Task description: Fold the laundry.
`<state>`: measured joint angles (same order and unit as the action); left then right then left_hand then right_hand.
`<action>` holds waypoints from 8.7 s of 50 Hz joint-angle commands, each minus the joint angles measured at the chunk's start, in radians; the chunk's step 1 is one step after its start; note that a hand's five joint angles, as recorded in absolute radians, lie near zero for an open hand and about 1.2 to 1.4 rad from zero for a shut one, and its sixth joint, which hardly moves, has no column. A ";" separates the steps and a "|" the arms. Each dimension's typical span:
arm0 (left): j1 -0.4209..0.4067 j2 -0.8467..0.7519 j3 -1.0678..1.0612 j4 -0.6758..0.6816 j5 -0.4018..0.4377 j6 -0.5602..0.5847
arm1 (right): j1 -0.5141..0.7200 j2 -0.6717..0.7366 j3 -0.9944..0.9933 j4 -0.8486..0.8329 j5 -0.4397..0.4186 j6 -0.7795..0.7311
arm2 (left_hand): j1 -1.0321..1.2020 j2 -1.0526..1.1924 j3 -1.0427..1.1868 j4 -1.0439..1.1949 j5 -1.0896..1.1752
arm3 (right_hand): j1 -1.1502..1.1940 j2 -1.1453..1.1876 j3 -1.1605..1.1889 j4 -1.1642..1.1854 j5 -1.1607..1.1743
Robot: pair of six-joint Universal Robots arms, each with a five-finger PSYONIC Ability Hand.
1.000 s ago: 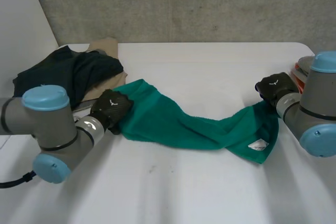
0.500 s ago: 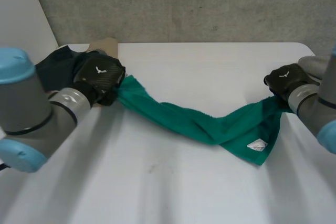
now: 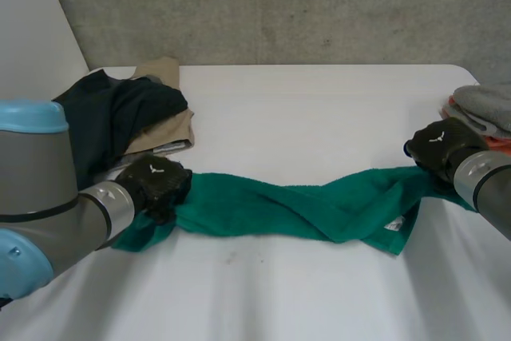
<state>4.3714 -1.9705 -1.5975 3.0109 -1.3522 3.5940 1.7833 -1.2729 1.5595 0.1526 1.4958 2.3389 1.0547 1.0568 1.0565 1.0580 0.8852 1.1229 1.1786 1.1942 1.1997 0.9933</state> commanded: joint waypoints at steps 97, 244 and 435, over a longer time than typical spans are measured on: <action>0.002 0.067 -0.174 0.105 -0.076 0.101 | -0.116 0.199 -0.049 0.005 -0.017 -0.125 | 0.342 0.339 0.340 0.338 0.337 | 0.273 0.218 0.202 0.197 0.228; -0.016 -0.018 -0.142 0.432 -0.162 0.097 | -0.216 0.276 -0.102 -0.102 -0.178 -0.156 | 0.342 0.339 0.340 0.338 0.337 | 0.273 0.218 0.202 0.197 0.228; -0.234 0.093 -0.016 0.553 -0.252 -0.201 | 0.470 0.239 0.056 -0.567 -0.273 0.211 | -0.879 -0.881 -0.881 -0.883 -0.884 | -0.799 -0.854 -0.870 -0.875 -0.844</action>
<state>4.1364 -1.8742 -1.6283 3.5604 -1.6038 3.4055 2.2602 -1.0416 1.6240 -0.4178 1.1916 2.4154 0.1947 0.2061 0.2127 0.2037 0.0499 0.7967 0.8564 0.8714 0.8768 0.6847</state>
